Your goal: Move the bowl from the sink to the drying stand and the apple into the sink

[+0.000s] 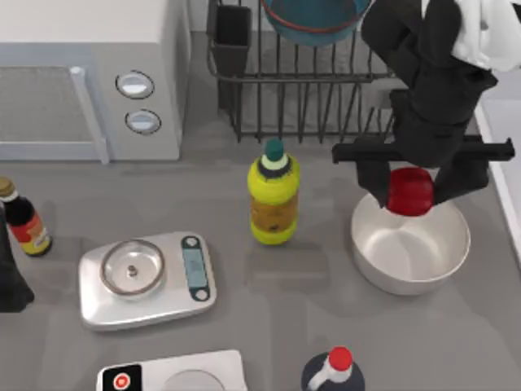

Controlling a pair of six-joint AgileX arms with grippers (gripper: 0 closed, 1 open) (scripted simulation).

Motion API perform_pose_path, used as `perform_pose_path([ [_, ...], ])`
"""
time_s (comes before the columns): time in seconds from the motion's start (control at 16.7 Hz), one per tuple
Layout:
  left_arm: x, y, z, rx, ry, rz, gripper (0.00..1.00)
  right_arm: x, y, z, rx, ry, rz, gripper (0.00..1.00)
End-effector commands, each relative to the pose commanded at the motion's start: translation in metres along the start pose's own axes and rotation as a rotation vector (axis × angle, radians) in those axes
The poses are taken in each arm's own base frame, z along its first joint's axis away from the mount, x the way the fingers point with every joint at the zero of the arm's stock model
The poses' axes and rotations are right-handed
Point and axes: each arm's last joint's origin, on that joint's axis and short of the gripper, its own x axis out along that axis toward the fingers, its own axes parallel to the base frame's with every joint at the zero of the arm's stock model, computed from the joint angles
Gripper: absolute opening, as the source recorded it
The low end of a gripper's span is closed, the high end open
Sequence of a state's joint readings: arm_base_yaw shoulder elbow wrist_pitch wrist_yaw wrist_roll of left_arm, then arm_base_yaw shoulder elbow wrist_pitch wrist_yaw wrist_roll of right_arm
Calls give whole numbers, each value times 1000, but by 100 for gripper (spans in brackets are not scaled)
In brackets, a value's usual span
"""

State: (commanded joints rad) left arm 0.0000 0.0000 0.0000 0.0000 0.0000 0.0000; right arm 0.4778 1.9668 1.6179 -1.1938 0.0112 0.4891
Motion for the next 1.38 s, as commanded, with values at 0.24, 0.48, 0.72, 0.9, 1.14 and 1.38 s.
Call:
perform_pose_path([
  [0.24, 0, 0, 0, 0, 0, 0, 100, -14, -1, -1, 0, -16, 8, 0],
  [0.48, 0, 0, 0, 0, 0, 0, 100, -18, -1, 0, -19, -46, 37, 0],
  [0.72, 0, 0, 0, 0, 0, 0, 100, -36, -14, 12, -95, -214, 180, 0],
  [0.9, 0, 0, 0, 0, 0, 0, 100, -48, -40, 26, -131, -412, 299, 0],
  [1.14, 0, 0, 0, 0, 0, 0, 100, -60, -89, 43, -152, -760, 393, 0],
  [1.38, 0, 0, 0, 0, 0, 0, 100, -59, -148, 48, -132, -1030, 379, 0],
])
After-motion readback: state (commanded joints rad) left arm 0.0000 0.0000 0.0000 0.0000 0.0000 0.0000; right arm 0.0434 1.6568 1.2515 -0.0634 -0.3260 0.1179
